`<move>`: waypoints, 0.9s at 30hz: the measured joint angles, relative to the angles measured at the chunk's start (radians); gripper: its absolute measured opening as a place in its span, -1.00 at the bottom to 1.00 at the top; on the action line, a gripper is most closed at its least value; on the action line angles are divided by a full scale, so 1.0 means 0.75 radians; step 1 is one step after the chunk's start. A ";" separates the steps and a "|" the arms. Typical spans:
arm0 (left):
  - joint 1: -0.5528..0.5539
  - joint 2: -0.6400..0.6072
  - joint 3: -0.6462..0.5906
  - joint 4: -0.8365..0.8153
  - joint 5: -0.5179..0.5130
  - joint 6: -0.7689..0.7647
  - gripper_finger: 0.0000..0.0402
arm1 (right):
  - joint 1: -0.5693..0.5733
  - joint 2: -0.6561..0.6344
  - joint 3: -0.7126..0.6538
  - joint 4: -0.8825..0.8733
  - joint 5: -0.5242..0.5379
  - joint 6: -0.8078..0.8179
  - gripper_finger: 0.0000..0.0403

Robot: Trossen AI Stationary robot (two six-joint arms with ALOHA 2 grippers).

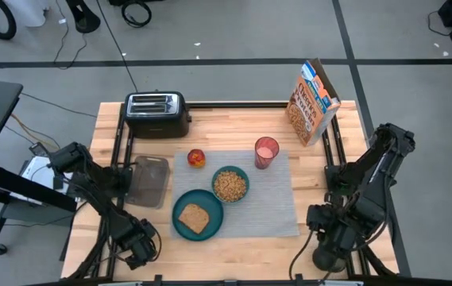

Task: Arrange a breakfast setting
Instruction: Put the black spoon on the mat

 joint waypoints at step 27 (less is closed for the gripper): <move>-0.043 0.073 -0.080 0.166 0.101 -0.124 -0.33 | -0.112 0.000 0.000 -0.038 -0.061 -0.192 0.06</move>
